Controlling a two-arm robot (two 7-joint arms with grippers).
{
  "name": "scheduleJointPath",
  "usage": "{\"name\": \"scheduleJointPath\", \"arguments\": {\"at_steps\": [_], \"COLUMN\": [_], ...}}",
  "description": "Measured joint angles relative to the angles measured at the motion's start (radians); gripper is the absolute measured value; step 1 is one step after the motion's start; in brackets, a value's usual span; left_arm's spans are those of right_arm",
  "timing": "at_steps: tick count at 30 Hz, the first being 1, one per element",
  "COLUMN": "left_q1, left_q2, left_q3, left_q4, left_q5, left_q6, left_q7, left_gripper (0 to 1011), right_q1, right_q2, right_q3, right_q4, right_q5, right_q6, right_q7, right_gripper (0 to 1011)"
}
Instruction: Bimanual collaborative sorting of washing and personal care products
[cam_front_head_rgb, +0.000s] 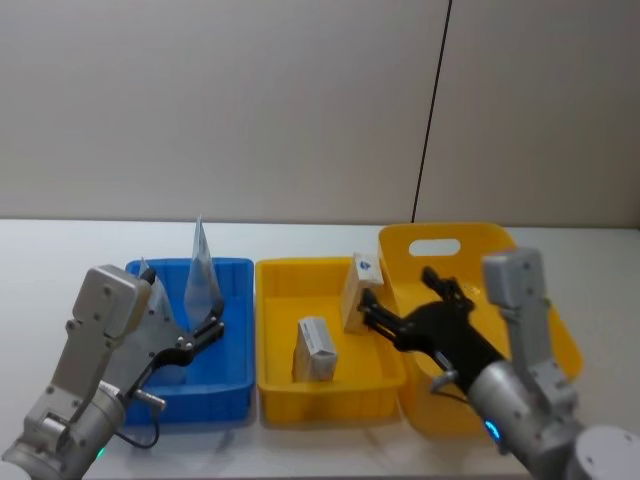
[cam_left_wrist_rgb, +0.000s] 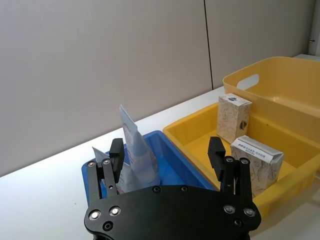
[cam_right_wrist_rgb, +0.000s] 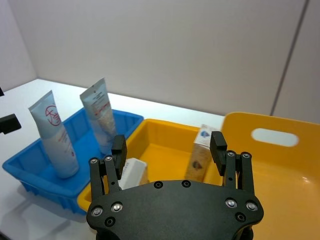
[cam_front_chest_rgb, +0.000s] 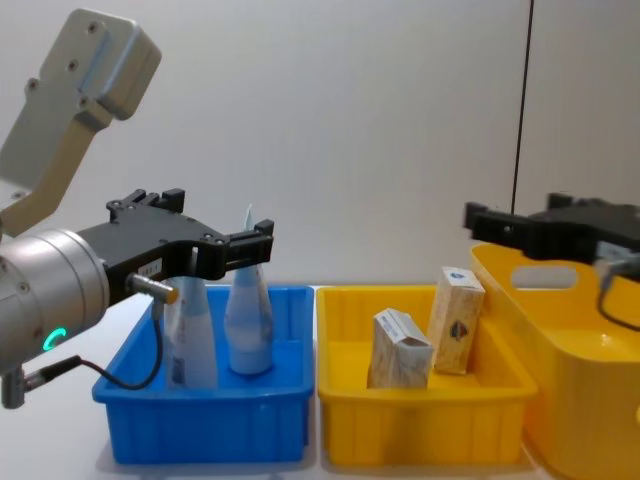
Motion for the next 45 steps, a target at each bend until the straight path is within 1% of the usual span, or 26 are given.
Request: {"name": "scheduleJointPath", "arguments": {"at_steps": [3,4,5,7,10,12,13,14,20,23,27,30,31,37,45], "left_q1": [0.0,0.0,0.0,0.0,0.0,0.0,0.0,0.0,0.0,0.0,0.0,0.0,0.0,0.0,0.0], "left_q2": [0.0,0.0,0.0,0.0,0.0,0.0,0.0,0.0,0.0,0.0,0.0,0.0,0.0,0.0,0.0], "left_q3": [0.0,0.0,0.0,0.0,0.0,0.0,0.0,0.0,0.0,0.0,0.0,0.0,0.0,0.0,0.0], "left_q4": [0.0,0.0,0.0,0.0,0.0,0.0,0.0,0.0,0.0,0.0,0.0,0.0,0.0,0.0,0.0], "left_q5": [0.0,0.0,0.0,0.0,0.0,0.0,0.0,0.0,0.0,0.0,0.0,0.0,0.0,0.0,0.0], "left_q6": [0.0,0.0,0.0,0.0,0.0,0.0,0.0,0.0,0.0,0.0,0.0,0.0,0.0,0.0,0.0], "left_q7": [0.0,0.0,0.0,0.0,0.0,0.0,0.0,0.0,0.0,0.0,0.0,0.0,0.0,0.0,0.0], "left_gripper": [1001,1001,1001,1002,1001,1002,1001,1001,1001,1002,1001,1001,1001,1001,1001], "right_q1": [0.056,0.056,0.077,0.101,0.152,0.17,0.189,0.189,0.254,0.27,0.303,0.315,0.321,0.339,0.344], "right_q2": [-0.022,-0.022,-0.03,-0.039,-0.058,-0.063,-0.069,-0.069,-0.083,-0.086,-0.089,-0.091,-0.093,-0.098,-0.108], "right_q3": [-0.021,-0.021,-0.028,-0.038,-0.062,-0.07,-0.081,-0.081,-0.122,-0.135,-0.159,-0.166,-0.17,-0.18,-0.181], "right_q4": [0.05,0.05,0.069,0.089,0.13,0.144,0.159,0.159,0.203,0.211,0.222,0.222,0.222,0.213,0.209], "right_q5": [0.006,0.006,0.008,0.009,0.009,0.007,0.003,0.003,-0.028,-0.041,-0.065,-0.075,-0.081,-0.099,-0.11], "right_q6": [0.039,0.039,0.057,0.076,0.133,0.154,0.179,0.179,0.27,0.297,0.362,0.396,0.415,0.482,0.546], "right_q7": [0.026,0.026,0.034,0.041,0.054,0.058,0.06,0.06,0.063,0.061,0.054,0.049,0.045,0.029,0.014], "right_gripper": [1000,1000,1000,1000,1000,1000,1000,1000,1000,1000,1000,1000,1000,1000,1000]}}
